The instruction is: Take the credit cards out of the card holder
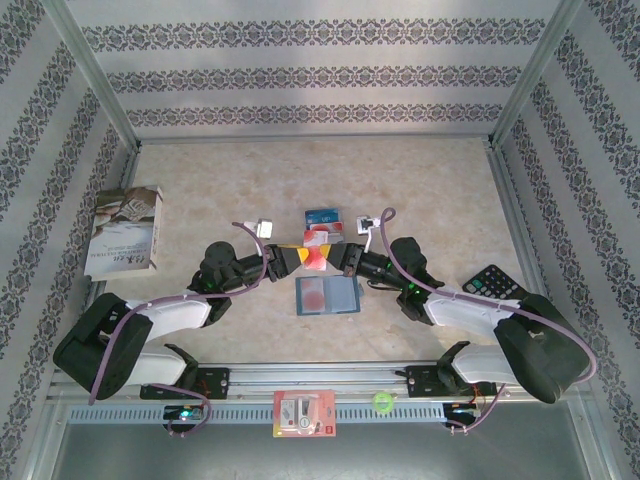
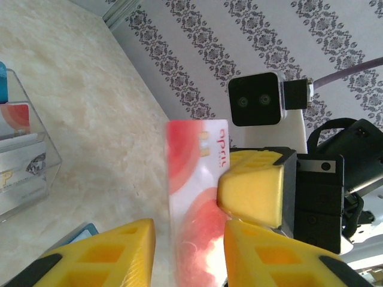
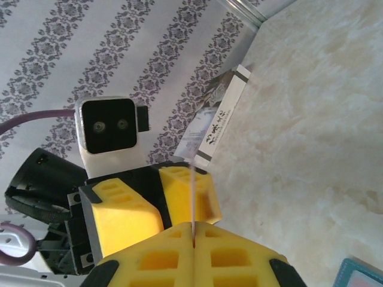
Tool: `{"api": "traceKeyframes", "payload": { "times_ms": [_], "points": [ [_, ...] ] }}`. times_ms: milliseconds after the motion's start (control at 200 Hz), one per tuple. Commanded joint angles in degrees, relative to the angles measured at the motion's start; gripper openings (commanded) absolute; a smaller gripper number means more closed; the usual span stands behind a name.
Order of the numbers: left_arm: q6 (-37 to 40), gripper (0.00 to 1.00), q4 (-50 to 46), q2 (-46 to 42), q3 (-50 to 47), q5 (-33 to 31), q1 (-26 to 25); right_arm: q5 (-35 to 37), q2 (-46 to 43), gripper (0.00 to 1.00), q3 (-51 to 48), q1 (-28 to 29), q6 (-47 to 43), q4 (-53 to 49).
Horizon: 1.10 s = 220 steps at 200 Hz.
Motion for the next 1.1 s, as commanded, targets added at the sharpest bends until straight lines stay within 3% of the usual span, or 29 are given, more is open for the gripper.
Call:
{"api": "traceKeyframes", "payload": {
  "times_ms": [0,120,440,605,670,699,779,819,979,1094],
  "points": [
    [-0.91,0.38,3.86,-0.91,-1.11,1.53,1.06,-0.93,-2.88,0.00,-1.12,0.82,0.25,3.00],
    [-0.56,0.38,3.45,-1.51,-1.16,1.81,1.19,-0.71,-3.91,0.00,-0.87,0.80,-0.68,0.63],
    [-4.48,0.14,11.53,1.72,-0.84,4.37,1.19,-0.54,1.04,0.00,0.99,1.67,-0.36,3.13],
    [-4.04,0.00,9.83,1.16,-0.49,4.56,1.16,0.22,1.99,0.00,0.99,1.65,0.23,2.58],
    [-3.30,0.00,7.78,0.42,0.17,4.56,1.19,0.41,2.39,0.00,0.98,1.67,0.50,2.08],
    [-2.69,0.00,5.69,0.10,0.76,4.61,1.14,0.74,2.50,0.01,0.94,1.60,0.79,1.60],
    [0.15,0.00,-1.24,-1.46,2.92,5.34,1.28,0.34,2.25,0.23,0.38,0.49,1.19,0.53],
    [3.09,0.00,-7.56,-3.03,4.50,5.33,1.28,0.49,1.27,0.29,-0.28,-0.54,1.26,-1.11],
    [20.47,0.00,-39.22,-7.73,15.48,3.72,1.24,2.76,-7.65,0.31,-2.76,-5.02,-1.76,-13.96],
    [32.53,0.00,-54.68,-6.37,24.76,0.40,1.27,6.23,-14.42,0.31,-2.94,-6.63,-4.81,-25.41]
  ]
}}
